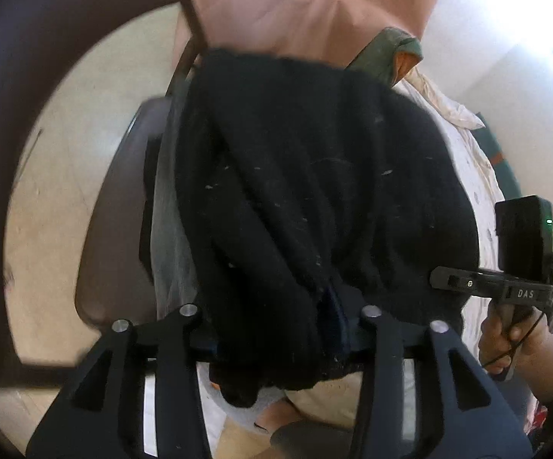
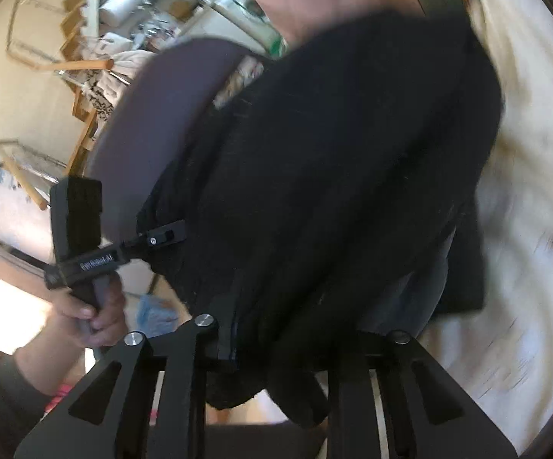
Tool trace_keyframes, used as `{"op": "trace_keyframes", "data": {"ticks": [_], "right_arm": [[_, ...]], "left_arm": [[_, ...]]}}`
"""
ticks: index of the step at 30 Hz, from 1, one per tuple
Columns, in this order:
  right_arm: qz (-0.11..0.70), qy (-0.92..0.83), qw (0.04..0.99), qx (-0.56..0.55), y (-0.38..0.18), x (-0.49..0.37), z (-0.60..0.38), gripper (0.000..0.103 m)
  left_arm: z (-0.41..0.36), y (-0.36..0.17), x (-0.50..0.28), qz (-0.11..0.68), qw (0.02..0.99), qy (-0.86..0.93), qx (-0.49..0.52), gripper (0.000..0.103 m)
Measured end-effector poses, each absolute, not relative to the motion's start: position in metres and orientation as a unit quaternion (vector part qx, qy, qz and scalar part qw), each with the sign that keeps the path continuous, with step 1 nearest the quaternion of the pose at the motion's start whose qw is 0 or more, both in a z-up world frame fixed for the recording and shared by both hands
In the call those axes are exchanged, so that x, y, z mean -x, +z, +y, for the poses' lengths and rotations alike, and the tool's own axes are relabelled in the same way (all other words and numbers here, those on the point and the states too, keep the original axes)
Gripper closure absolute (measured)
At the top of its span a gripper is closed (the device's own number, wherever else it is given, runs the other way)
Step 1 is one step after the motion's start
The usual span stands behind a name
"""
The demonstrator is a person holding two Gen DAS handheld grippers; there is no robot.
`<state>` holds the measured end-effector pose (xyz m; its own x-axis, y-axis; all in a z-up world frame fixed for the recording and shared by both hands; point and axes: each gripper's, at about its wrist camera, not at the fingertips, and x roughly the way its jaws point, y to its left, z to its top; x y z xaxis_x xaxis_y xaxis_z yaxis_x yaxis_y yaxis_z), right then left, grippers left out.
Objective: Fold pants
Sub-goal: 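Carry the held pants with both grippers toward the dark chair, then lower the pants onto the chair seat and open both grippers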
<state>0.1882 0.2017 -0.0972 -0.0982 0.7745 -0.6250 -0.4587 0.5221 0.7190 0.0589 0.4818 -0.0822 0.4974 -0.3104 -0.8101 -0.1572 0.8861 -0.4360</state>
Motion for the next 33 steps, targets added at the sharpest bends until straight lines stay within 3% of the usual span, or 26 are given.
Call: {"op": "trace_keyframes", "data": {"ticks": [1,3,7,12,16,22,27,30,32,33], "right_arm": [[0.583,0.462,0.653,-0.143,-0.104,-0.188,0.199,0.05],[0.605,0.437,0.651,-0.139,-0.115,-0.183,0.19,0.029],[0.626,0.42,0.643,-0.137,-0.111,-0.178,0.16,0.029],[0.527,0.401,0.738,-0.13,-0.045,-0.183,0.133,0.039],[0.482,0.418,0.765,-0.091,-0.021,-0.185,0.167,0.042],[0.544,0.372,0.752,-0.023,-0.076,-0.214,0.229,0.041],[0.558,0.377,0.739,-0.032,-0.07,-0.221,0.228,0.039],[0.523,0.395,0.754,-0.043,-0.042,-0.213,0.203,0.038],[0.488,0.407,0.77,-0.056,-0.015,-0.2,0.172,0.038],[0.474,0.405,0.78,-0.056,-0.001,-0.193,0.158,0.038]], "left_arm": [[0.482,-0.085,-0.056,0.502,0.831,-0.044,0.235,0.05],[0.482,-0.082,-0.046,0.509,0.827,-0.035,0.235,0.035],[0.477,-0.047,-0.025,0.509,0.835,-0.017,0.208,0.033],[0.455,0.007,-0.033,0.436,0.884,-0.015,0.17,0.033],[0.434,-0.021,-0.063,0.472,0.869,-0.004,0.149,0.033],[0.45,-0.07,-0.084,0.505,0.851,0.048,0.136,0.03],[0.442,-0.051,-0.077,0.505,0.852,0.063,0.122,0.029],[0.425,-0.015,-0.062,0.481,0.861,0.077,0.145,0.028],[0.407,0.01,-0.044,0.449,0.876,0.08,0.154,0.022],[0.395,0.021,-0.036,0.436,0.884,0.078,0.151,0.013]]}}
